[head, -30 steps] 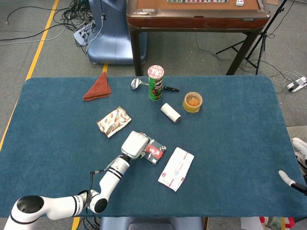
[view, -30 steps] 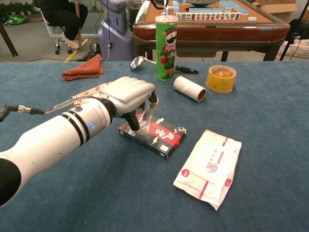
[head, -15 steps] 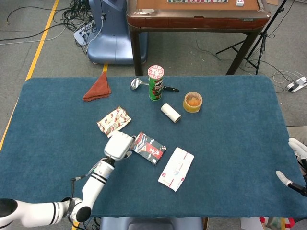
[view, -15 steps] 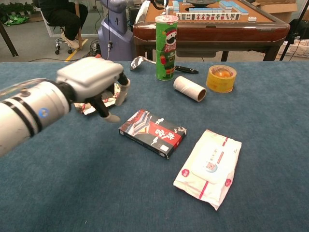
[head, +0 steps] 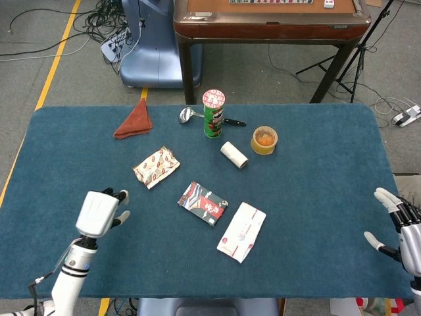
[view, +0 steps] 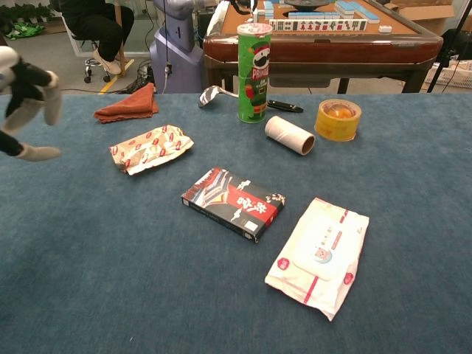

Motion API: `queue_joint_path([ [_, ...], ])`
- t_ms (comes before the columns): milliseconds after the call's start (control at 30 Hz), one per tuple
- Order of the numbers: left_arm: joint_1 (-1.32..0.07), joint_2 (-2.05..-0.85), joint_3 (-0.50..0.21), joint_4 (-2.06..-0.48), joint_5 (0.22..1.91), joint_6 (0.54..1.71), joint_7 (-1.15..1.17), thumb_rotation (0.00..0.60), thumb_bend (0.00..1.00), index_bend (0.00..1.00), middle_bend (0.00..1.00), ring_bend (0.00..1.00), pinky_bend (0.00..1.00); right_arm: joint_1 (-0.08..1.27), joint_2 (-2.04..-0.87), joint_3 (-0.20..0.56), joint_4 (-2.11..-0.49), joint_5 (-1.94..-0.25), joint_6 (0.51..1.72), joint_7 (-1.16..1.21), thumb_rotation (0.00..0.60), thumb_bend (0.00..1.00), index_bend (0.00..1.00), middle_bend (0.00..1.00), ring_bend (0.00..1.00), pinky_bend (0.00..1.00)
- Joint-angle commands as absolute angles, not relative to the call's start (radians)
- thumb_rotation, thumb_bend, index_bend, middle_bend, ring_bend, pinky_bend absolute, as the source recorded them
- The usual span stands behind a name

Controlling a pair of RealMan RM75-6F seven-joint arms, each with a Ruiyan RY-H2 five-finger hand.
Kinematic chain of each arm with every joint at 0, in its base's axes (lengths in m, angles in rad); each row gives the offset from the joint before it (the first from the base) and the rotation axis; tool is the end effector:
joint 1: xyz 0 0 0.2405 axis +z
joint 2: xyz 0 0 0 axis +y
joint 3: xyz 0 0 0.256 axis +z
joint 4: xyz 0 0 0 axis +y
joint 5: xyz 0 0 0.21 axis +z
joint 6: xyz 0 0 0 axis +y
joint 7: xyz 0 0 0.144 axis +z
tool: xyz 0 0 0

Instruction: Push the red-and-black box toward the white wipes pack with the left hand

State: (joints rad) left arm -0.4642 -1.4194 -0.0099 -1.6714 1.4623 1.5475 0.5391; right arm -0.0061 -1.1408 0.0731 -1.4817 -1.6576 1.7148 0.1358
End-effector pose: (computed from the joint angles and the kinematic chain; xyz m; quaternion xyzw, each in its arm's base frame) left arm -0.1847 0.2549 0.0682 -0.6754 -0.2186 -0.4369 0.5524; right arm -0.3123 -0.1535 0.1866 0.5724 -0.3144 0.4730 0.5914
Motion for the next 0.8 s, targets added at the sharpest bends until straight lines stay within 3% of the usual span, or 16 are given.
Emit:
queue_joint_path([
  [33, -0.404, -1.371, 0.014, -1.680, 1.462, 1.589, 0.502, 0.600, 0.00, 0.57, 0.58, 0.49, 0.81, 0.005, -1.142, 0.074, -1.488, -1.650, 1.694, 0.122, 0.600, 0.04, 0.18, 0.21, 0.20, 0.35],
  [167, -0.342, -1.337, 0.028, -1.697, 1.472, 1.642, 0.492, 0.600, 0.00, 0.47, 0.41, 0.36, 0.69, 0.021, -1.134, 0.066, -1.488, -1.650, 1.655, 0.093, 0.600, 0.03, 0.18, 0.21, 0.20, 0.35],
  [333, -0.271, -1.276, 0.067, -1.727, 1.491, 1.671, 0.436, 0.600, 0.00, 0.44, 0.33, 0.30, 0.59, 0.042, -1.115, 0.056, -1.498, -1.646, 1.600, 0.066, 0.600, 0.02, 0.18, 0.21, 0.20, 0.35],
  [500, -0.209, -1.210, 0.101, -1.738, 1.491, 1.675, 0.350, 0.600, 0.00, 0.42, 0.32, 0.30, 0.55, 0.055, -1.112, 0.063, -1.508, -1.620, 1.570, 0.055, 0.600, 0.01, 0.18, 0.21, 0.20, 0.35],
  [800, -0.155, -1.192, 0.093, -1.678, 1.473, 1.649, 0.265, 0.600, 0.00, 0.40, 0.32, 0.31, 0.55, 0.067, -1.124, 0.066, -1.517, -1.598, 1.546, 0.029, 0.600, 0.01, 0.18, 0.21, 0.20, 0.35],
])
